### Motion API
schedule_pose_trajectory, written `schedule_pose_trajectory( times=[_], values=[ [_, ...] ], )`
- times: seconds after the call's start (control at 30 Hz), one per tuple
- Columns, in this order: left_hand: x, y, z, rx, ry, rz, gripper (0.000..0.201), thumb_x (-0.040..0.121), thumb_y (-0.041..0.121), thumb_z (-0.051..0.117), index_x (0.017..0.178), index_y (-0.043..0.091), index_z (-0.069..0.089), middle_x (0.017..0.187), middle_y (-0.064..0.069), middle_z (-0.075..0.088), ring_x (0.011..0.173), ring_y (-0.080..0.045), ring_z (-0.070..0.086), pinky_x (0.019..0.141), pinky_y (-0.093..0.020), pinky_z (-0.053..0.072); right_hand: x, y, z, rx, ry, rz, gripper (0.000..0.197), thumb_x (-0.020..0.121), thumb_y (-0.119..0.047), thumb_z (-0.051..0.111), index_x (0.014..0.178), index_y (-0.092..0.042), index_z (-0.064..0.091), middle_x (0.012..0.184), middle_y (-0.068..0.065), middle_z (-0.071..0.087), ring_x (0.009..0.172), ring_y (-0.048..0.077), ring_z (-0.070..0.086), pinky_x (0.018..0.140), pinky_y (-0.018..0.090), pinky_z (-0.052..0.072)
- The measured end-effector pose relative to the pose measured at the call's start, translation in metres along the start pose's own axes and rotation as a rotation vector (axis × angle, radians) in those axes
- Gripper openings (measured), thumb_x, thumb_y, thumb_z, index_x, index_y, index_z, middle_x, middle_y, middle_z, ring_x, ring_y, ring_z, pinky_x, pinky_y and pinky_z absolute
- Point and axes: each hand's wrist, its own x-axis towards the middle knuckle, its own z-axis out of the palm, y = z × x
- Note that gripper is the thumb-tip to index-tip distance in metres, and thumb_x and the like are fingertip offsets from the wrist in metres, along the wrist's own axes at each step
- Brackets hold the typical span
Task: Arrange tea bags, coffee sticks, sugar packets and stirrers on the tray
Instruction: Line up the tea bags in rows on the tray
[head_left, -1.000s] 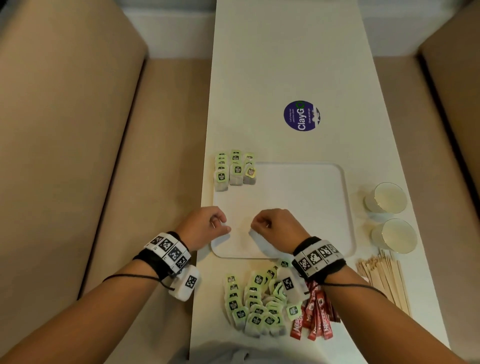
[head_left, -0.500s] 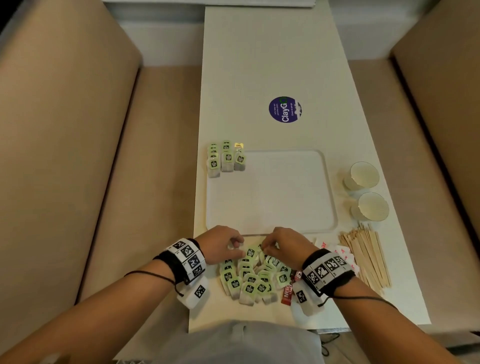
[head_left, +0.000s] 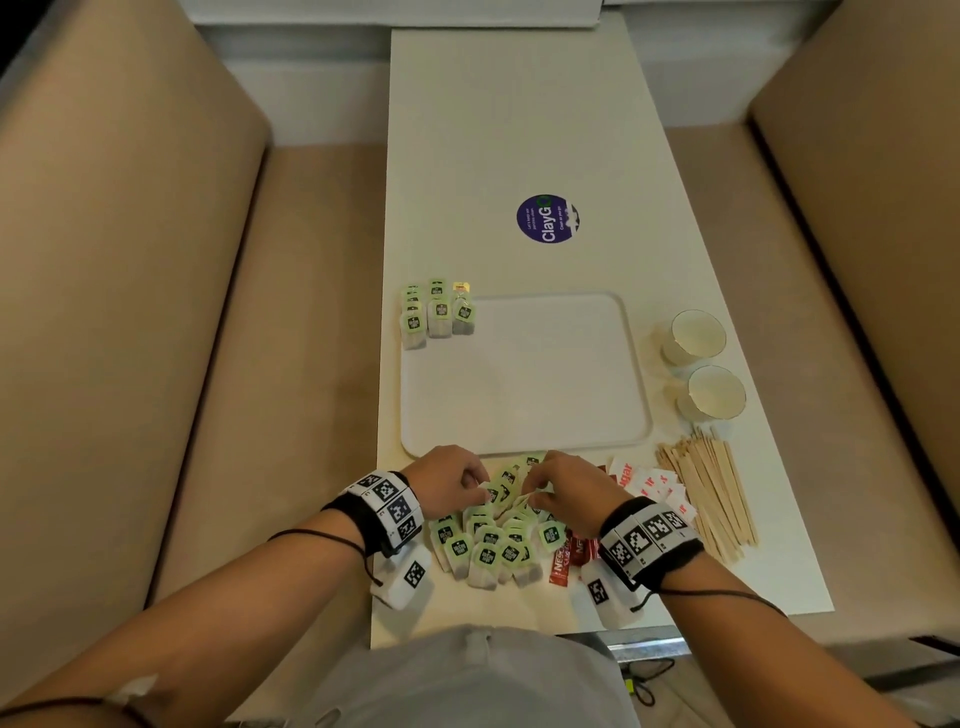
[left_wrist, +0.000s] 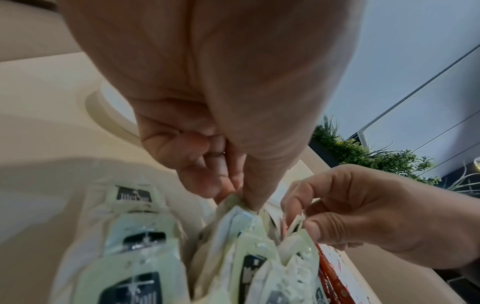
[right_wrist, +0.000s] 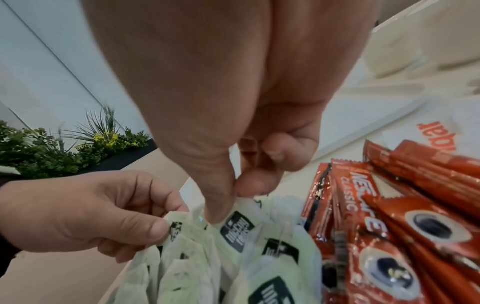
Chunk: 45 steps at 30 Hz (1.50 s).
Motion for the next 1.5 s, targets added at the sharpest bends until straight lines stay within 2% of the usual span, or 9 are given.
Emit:
schedule_pose_trajectory(
  times=[0.2, 0.53, 0.67, 0.77, 0.93, 1.03, 1.17, 1.37, 1.5],
  values=[
    [-0.004, 0.000, 0.002, -0.016, -0.008, -0.009, 0.017, 0.091, 0.035, 0.071, 0.094, 0.019, 0.076, 0.086, 0.004, 0.074, 0.082, -0.014, 0.070, 0.079, -0.032, 0.058, -0.007, 0.003, 0.001, 0.038, 0.015, 0.006, 0.016, 0.101, -0.032, 0.059, 0.108, -0.024, 0.070, 0.113, -0.005, 0.060, 0.098, 0.014, 0.060, 0.090, 0.031, 0.049],
    [-0.013, 0.000, -0.011, -0.092, 0.059, 0.068, 0.015, 0.092, 0.034, 0.070, 0.080, 0.023, 0.071, 0.070, 0.006, 0.066, 0.059, -0.003, 0.052, 0.063, -0.025, 0.046, -0.025, 0.005, -0.007, 0.160, 0.109, 0.020, 0.010, 0.101, -0.031, 0.059, 0.099, -0.027, 0.068, 0.107, -0.011, 0.063, 0.096, 0.009, 0.060, 0.088, 0.028, 0.049],
    [-0.020, 0.001, -0.022, -0.129, 0.090, 0.084, 0.015, 0.094, 0.033, 0.069, 0.080, 0.027, 0.068, 0.069, 0.003, 0.061, 0.058, -0.005, 0.048, 0.060, -0.022, 0.041, -0.031, -0.003, -0.016, 0.226, 0.146, 0.033, 0.010, 0.101, -0.027, 0.059, 0.098, -0.024, 0.068, 0.092, -0.016, 0.063, 0.081, 0.000, 0.057, 0.070, 0.019, 0.043],
    [-0.026, 0.002, -0.031, -0.165, 0.129, 0.092, 0.014, 0.096, 0.032, 0.066, 0.086, 0.024, 0.070, 0.077, -0.004, 0.069, 0.059, -0.006, 0.050, 0.060, -0.023, 0.041, -0.034, -0.014, -0.023, 0.278, 0.165, 0.026, 0.012, 0.100, -0.029, 0.060, 0.095, -0.024, 0.069, 0.083, -0.013, 0.065, 0.071, 0.003, 0.058, 0.068, 0.022, 0.046],
    [-0.033, 0.008, -0.044, -0.243, 0.158, 0.038, 0.020, 0.094, 0.038, 0.066, 0.089, 0.019, 0.072, 0.087, 0.001, 0.075, 0.071, -0.016, 0.066, 0.071, -0.039, 0.055, -0.037, -0.035, -0.034, 0.332, 0.208, -0.033, 0.011, 0.100, -0.027, 0.060, 0.093, -0.025, 0.069, 0.071, -0.015, 0.064, 0.063, -0.001, 0.058, 0.062, 0.015, 0.042],
    [-0.038, 0.010, -0.051, -0.342, 0.172, 0.033, 0.026, 0.087, 0.050, 0.065, 0.083, 0.024, 0.070, 0.084, 0.000, 0.075, 0.080, -0.024, 0.072, 0.082, -0.049, 0.059, -0.036, -0.049, -0.039, 0.369, 0.206, -0.075, 0.009, 0.100, -0.027, 0.061, 0.095, -0.026, 0.069, 0.080, -0.013, 0.069, 0.068, 0.002, 0.061, 0.063, 0.014, 0.044],
    [-0.043, 0.021, -0.059, -0.560, 0.181, 0.064, 0.019, 0.098, 0.024, 0.063, 0.080, 0.017, 0.065, 0.080, -0.004, 0.069, 0.080, -0.019, 0.068, 0.091, -0.050, 0.058, -0.032, -0.065, -0.045, 0.387, 0.208, -0.135, 0.008, 0.100, -0.027, 0.061, 0.098, -0.026, 0.069, 0.083, -0.012, 0.071, 0.069, 0.003, 0.063, 0.067, 0.014, 0.047],
    [-0.057, 0.033, -0.062, -0.918, 0.181, 0.023, 0.017, 0.103, 0.016, 0.051, 0.092, 0.006, 0.059, 0.081, -0.012, 0.067, 0.077, -0.028, 0.069, 0.069, -0.043, 0.061, -0.028, -0.084, -0.047, 0.434, 0.255, -0.195, 0.008, 0.100, -0.023, 0.061, 0.100, -0.022, 0.070, 0.084, -0.010, 0.072, 0.068, 0.004, 0.063, 0.067, 0.013, 0.048],
    [-0.065, 0.032, -0.063, -0.930, 0.210, -0.003, 0.017, 0.103, 0.012, 0.049, 0.090, 0.005, 0.058, 0.077, -0.014, 0.064, 0.069, -0.029, 0.065, 0.065, -0.045, 0.062, -0.028, -0.092, -0.045, 0.429, 0.236, -0.200, 0.009, 0.100, -0.024, 0.062, 0.103, -0.023, 0.070, 0.086, -0.010, 0.072, 0.069, 0.004, 0.064, 0.066, 0.013, 0.048]
  ],
)
